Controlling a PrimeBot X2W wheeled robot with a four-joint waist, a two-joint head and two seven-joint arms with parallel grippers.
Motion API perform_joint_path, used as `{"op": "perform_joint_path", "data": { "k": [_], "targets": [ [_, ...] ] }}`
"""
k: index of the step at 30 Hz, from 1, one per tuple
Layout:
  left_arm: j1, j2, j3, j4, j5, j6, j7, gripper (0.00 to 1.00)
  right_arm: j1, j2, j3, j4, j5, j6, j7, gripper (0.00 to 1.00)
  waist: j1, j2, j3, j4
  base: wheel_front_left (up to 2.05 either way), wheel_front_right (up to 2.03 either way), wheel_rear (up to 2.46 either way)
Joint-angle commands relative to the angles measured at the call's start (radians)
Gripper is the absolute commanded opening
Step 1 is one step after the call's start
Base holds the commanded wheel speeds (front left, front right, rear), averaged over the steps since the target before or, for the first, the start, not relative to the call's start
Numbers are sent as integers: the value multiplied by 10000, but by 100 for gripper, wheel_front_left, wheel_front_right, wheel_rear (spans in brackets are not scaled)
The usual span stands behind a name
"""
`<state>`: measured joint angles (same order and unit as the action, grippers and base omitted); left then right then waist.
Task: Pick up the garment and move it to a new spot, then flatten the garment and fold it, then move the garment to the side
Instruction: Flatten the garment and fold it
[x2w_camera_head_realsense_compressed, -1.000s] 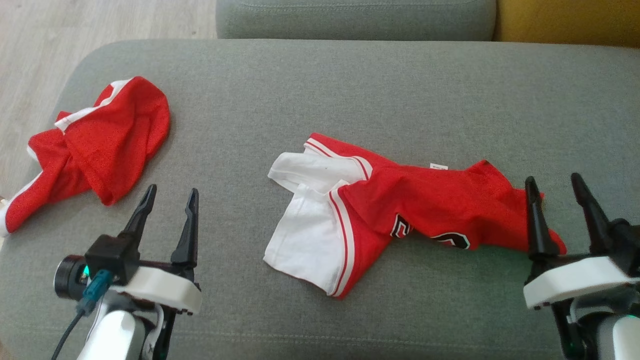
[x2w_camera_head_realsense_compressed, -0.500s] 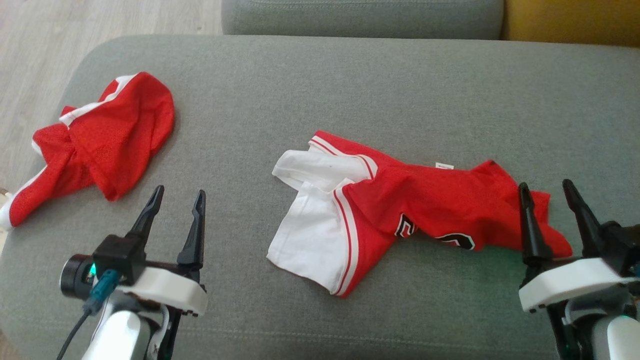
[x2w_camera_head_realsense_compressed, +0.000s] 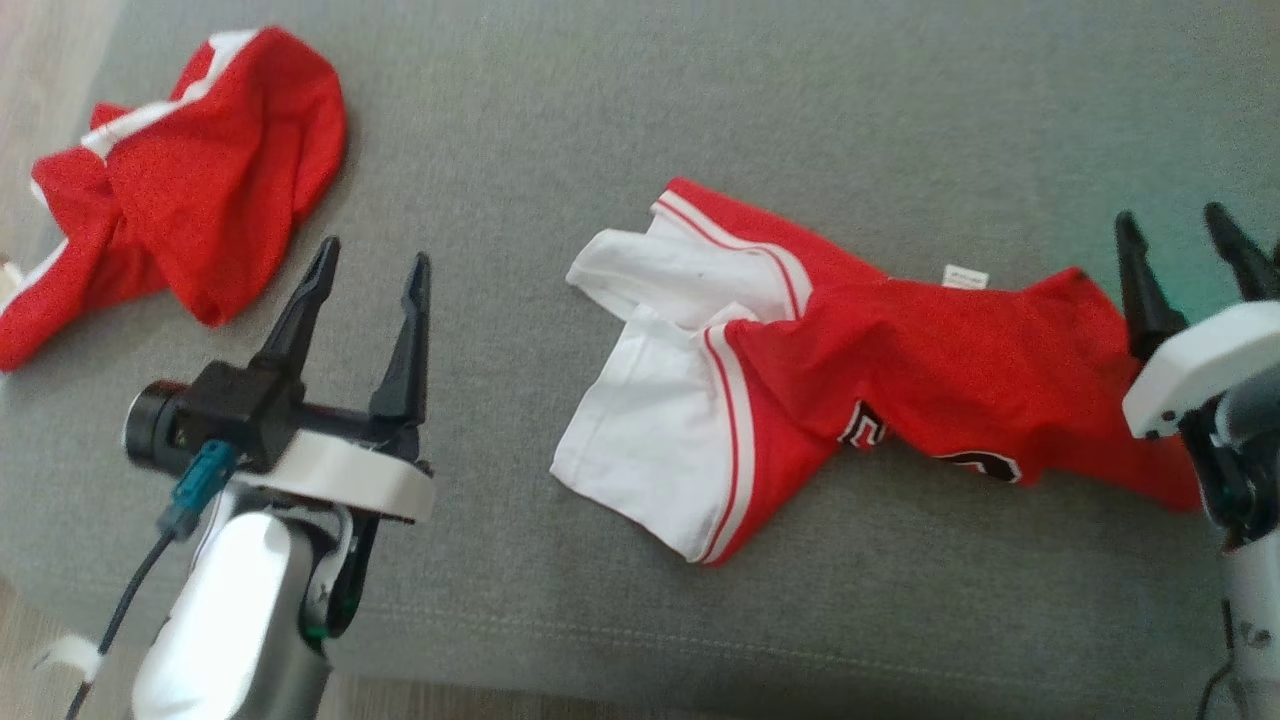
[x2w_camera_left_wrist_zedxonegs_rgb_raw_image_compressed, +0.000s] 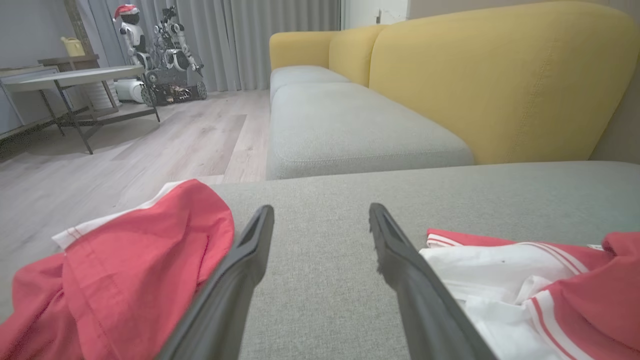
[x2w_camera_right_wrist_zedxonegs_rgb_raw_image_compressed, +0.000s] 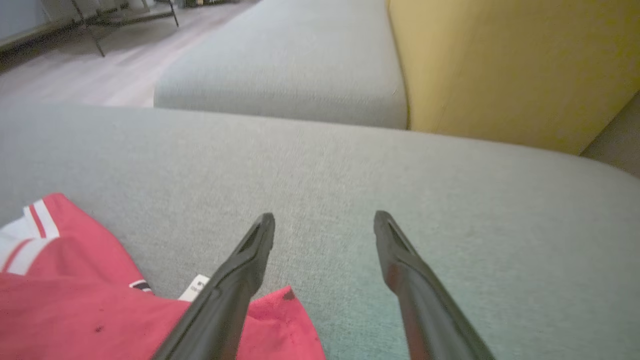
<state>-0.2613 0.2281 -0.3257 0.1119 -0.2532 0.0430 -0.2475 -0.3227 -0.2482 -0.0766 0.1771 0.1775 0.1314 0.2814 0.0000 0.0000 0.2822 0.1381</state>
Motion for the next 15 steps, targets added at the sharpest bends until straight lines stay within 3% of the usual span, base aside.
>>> {"op": "perform_joint_path", "data": {
  "k": [1, 10, 11, 12, 15],
  "targets": [
    [-414, 134, 321, -200, 124, -31, -90, 100, -154, -265, 321, -92, 75, -7, 291, 100, 0, 0, 435, 254, 0, 0, 0],
    [-695, -144, 415, 107, 219, -180, -139, 100, -209, -758, 1181, 844, 788, -7, 2032, 100, 0, 0, 550, 322, 0, 0, 0],
    [-687, -166, 443, 98, 232, -200, -139, 100, -167, -781, 1225, 906, 916, -7, 2241, 24, 0, 0, 535, 322, 0, 0, 0],
    [-682, -180, 474, 85, 261, -207, -140, 100, -147, -796, 1227, 930, 1044, -7, 2380, 0, 0, 0, 517, 322, 0, 0, 0],
    [-665, -207, 549, 31, 308, -220, -141, 100, -178, -819, 1154, 764, 1153, -7, 2265, 0, 0, 0, 477, 307, 0, 0, 0]
  ]
}}
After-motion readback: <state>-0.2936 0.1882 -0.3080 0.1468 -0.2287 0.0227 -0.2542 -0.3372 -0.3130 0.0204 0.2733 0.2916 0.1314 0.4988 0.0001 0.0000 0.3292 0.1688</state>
